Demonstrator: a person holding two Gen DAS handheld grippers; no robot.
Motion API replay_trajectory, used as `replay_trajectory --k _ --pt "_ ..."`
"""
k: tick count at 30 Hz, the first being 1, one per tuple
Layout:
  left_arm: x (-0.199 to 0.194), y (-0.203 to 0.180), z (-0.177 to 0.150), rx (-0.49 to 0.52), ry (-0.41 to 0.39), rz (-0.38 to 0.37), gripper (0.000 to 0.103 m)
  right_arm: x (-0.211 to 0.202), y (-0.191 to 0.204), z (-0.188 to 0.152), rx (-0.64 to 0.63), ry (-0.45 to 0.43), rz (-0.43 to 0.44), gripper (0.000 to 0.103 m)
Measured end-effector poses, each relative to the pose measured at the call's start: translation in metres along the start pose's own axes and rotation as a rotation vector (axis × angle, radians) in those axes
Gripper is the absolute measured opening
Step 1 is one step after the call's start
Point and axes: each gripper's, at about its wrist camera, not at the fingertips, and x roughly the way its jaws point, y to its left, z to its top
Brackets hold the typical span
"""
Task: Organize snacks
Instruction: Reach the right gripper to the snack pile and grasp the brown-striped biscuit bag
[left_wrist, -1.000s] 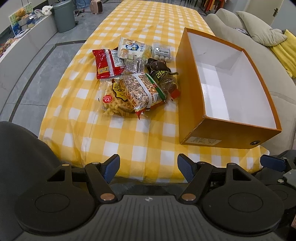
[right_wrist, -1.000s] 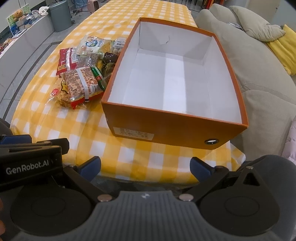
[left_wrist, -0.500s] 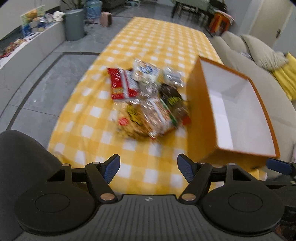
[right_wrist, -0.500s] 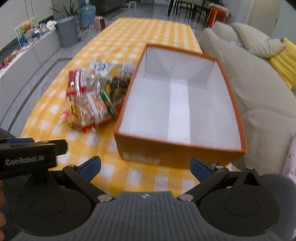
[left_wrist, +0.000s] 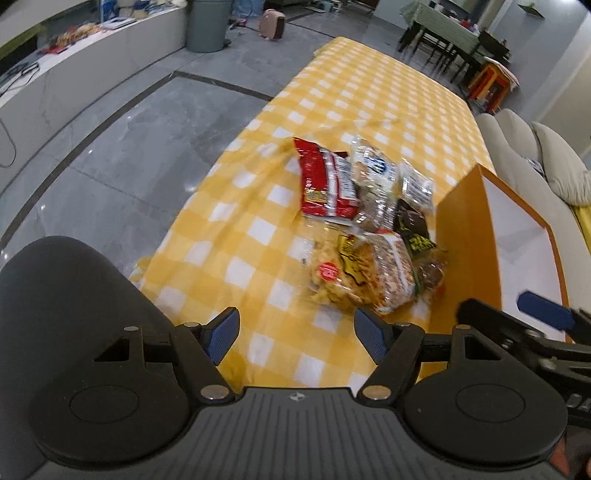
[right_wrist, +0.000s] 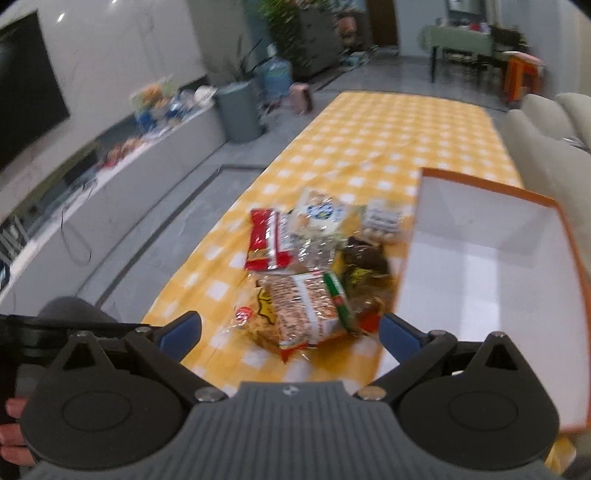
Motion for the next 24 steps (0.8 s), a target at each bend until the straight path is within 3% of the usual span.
replay_trajectory --k 4,7,13,19,22,24 --pt "0.012 0.01 0.005 -0.006 0.034 0.008 0.082 0.035 0.015 0.016 -0.143 0.025 0.061 0.1" --pt "0.018 0.017 0.008 -0.024 0.057 0.008 0.079 0.073 0.017 0.031 -0.225 0.135 0.074 0.098" --pt "0.022 0.017 0.013 -0.024 0.069 -0.025 0.082 0.125 0.001 0.05 -0.233 0.311 0.071 0.089" --pt "0.021 0.012 0.011 0.011 0.056 -0.014 0.083 0.166 -0.01 0.057 -0.263 0.457 0.088 0.089" --pt "0.023 0.01 0.012 0.023 0.063 -0.002 0.083 0.181 -0.011 0.058 -0.306 0.5 0.102 0.088" --pt "0.024 0.009 0.012 0.031 0.062 0.004 0.083 0.186 -0.013 0.058 -0.31 0.525 0.107 0.083"
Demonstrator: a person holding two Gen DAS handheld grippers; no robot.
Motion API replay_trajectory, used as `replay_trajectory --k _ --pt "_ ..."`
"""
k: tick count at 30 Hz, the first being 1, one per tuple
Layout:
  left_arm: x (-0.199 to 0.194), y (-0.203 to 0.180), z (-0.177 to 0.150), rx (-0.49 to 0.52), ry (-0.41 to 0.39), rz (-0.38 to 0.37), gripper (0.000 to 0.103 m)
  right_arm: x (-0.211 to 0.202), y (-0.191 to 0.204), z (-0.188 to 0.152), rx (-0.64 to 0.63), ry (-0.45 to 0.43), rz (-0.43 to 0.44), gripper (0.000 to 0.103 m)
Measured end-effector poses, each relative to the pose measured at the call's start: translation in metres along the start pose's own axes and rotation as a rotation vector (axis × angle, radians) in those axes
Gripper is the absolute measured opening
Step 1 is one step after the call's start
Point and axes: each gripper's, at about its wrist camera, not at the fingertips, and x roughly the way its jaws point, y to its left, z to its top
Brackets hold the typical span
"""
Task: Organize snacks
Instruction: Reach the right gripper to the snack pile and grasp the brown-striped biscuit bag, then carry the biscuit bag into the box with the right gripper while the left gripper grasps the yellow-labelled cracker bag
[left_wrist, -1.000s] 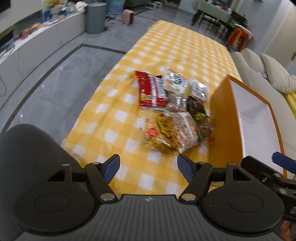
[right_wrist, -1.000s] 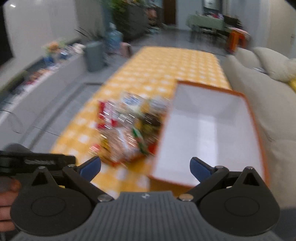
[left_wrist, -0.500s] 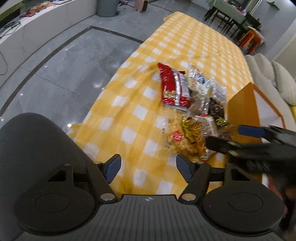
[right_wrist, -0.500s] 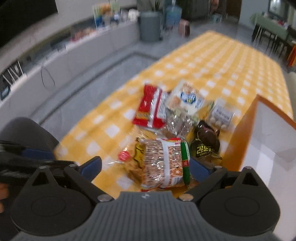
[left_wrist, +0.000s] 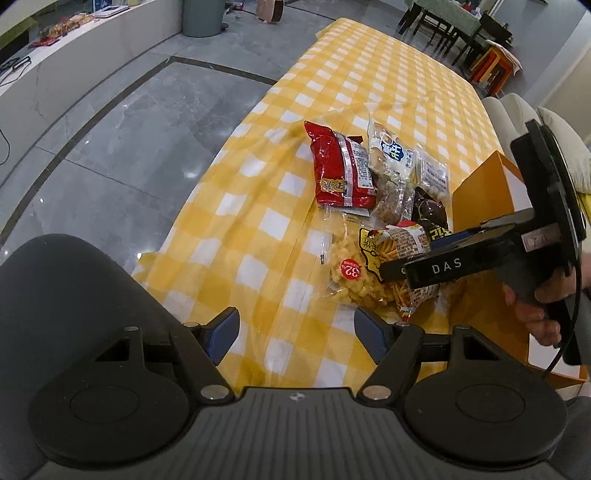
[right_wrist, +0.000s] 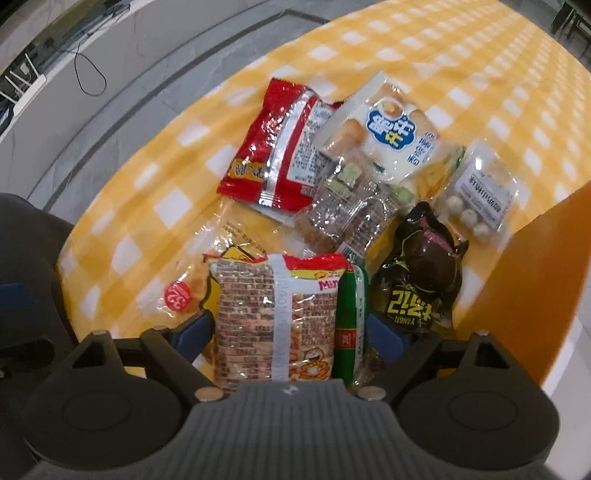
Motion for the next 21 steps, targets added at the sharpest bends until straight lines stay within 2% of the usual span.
replay_trajectory --k 6,8,14,16,21 --pt "0.002 -0.001 -0.001 0.017 0.001 0.022 0.083 0.0 -0.001 0.001 -0.037 -0.008 -0.015 0.069" --pt "0.002 -0.002 -0.002 0.023 -0.001 0.031 0.083 -0.004 0.0 -0.002 -0.061 -0.034 0.001 0.051" --pt "0.001 -0.004 -0.006 0.049 -0.015 0.057 0.083 -0.012 0.008 -0.011 -0.046 -0.054 -0.032 0.043" --pt "0.001 -0.006 -0.008 0.057 -0.018 0.066 0.083 -0.02 0.008 -0.014 -0.024 -0.092 -0.043 0.043" --pt "-0.002 -0.009 -0.012 0.064 -0.037 0.084 0.083 -0.056 0.01 -0.026 0.032 -0.224 -0.004 0.042"
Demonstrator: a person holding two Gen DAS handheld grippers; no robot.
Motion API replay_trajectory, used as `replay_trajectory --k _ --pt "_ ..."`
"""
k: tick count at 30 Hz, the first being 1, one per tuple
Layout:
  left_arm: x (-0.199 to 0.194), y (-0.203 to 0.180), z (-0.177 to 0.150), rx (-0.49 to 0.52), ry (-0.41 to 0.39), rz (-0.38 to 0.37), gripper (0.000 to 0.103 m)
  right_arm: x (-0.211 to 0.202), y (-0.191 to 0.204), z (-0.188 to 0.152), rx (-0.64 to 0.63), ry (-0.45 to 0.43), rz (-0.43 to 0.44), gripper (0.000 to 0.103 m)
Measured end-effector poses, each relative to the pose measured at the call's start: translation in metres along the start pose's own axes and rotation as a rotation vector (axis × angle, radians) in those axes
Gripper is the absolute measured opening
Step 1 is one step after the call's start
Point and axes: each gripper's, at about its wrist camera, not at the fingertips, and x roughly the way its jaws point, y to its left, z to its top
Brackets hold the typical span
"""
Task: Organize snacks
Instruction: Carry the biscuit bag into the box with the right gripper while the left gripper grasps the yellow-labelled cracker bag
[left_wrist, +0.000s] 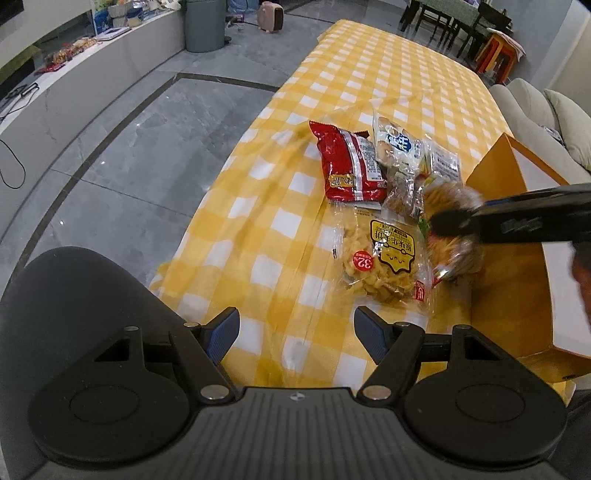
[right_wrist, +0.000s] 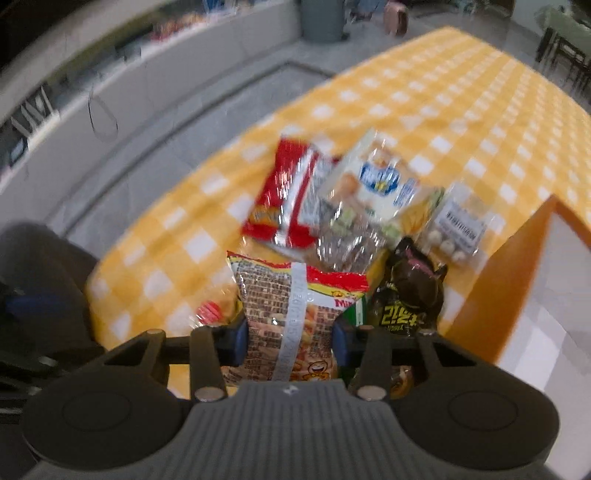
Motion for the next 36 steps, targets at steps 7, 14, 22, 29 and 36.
replay_trajectory --k 7,14,22,29,36 --pt "-0.008 -0.02 0.002 0.07 -0.026 -0.04 0.084 -0.077 -0.016 -0.03 0.236 -0.254 0.007 0.042" --pt "0.023 -0.07 0.028 0.209 0.129 -0.105 0.092 -0.116 -0.045 -0.067 0.367 -0.357 0.023 0.042" --pt "0.103 -0.105 0.06 0.286 0.223 0.06 0.093 -0.128 -0.069 -0.099 0.472 -0.389 0.056 0.042" --pt "0.128 -0.111 0.058 0.332 0.196 0.066 0.103 -0.131 -0.073 -0.102 0.467 -0.392 0.066 0.042" --pt "0.142 -0.106 0.052 0.329 0.161 0.014 0.103 -0.121 -0.073 -0.101 0.46 -0.371 0.074 0.042"
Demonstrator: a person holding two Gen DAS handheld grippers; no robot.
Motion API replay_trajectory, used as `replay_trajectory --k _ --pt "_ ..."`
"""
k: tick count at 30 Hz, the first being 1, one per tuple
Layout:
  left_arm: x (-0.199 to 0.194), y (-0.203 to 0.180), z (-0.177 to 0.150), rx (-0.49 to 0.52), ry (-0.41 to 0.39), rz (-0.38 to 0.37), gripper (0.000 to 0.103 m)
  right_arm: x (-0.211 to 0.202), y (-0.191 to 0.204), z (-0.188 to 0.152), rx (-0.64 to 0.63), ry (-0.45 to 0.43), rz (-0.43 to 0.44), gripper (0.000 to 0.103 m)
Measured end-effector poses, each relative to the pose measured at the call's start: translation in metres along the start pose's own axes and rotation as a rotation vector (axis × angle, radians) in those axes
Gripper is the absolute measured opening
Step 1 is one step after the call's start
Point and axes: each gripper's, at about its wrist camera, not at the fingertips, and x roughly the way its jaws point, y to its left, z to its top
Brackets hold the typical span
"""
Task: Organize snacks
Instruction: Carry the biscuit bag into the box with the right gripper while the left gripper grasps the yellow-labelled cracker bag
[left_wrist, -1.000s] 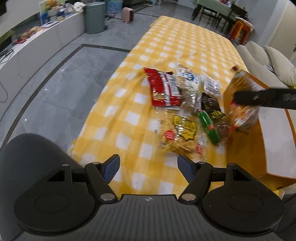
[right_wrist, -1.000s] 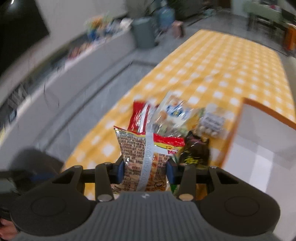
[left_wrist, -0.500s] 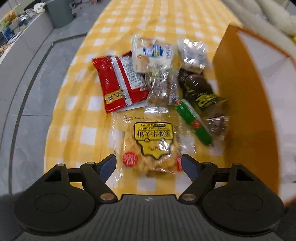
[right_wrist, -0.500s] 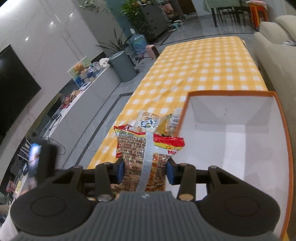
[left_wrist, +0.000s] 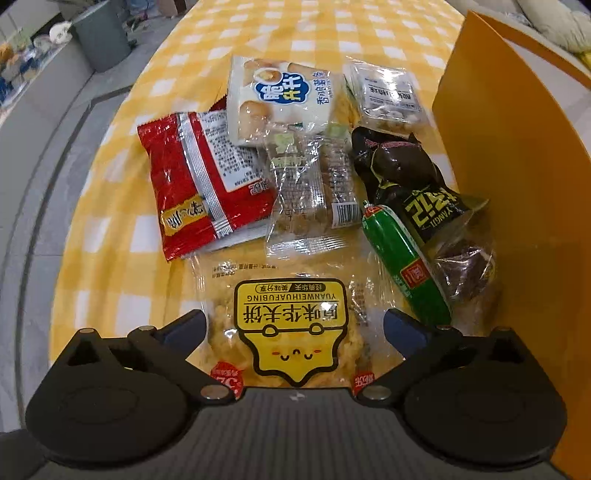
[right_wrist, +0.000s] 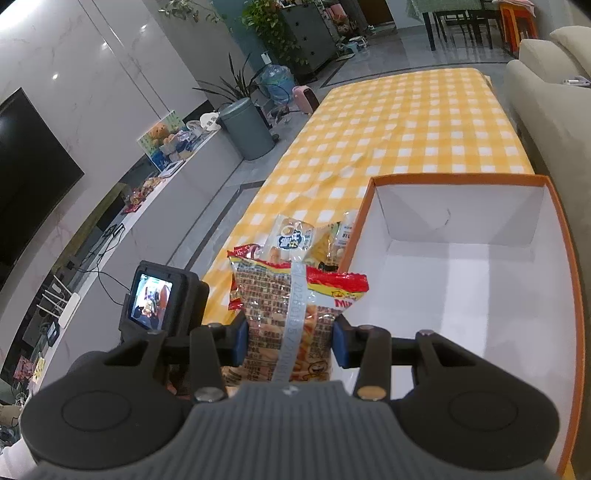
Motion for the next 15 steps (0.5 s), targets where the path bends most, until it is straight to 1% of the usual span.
replay_trajectory --k 3,6,7,8,10,15 --pt "0.002 0.007 0.001 -0.031 0.015 -0.025 0.103 0.004 -0.005 -0.001 0.005 0.013 -0.01 0.042" --pt "0.0 0.005 0.004 -0.034 0.012 -0.027 0.103 0.006 -0.012 -0.001 0.03 0.023 -0.031 0.042" --pt "-0.001 0.003 0.005 -0.03 0.003 -0.015 0.101 0.006 -0.014 -0.001 0.037 0.024 -0.037 0.042" --pt "-0.003 0.002 0.004 -0.027 -0.006 -0.005 0.095 0.006 -0.016 -0.001 0.045 0.024 -0.044 0.042" --pt "-0.008 0.0 0.001 -0.016 -0.023 0.008 0.091 0.004 -0.021 0.0 0.059 0.021 -0.058 0.042" --pt "-0.014 -0.002 -0.007 -0.031 -0.034 0.017 0.087 -0.003 -0.028 -0.001 0.081 0.018 -0.08 0.042"
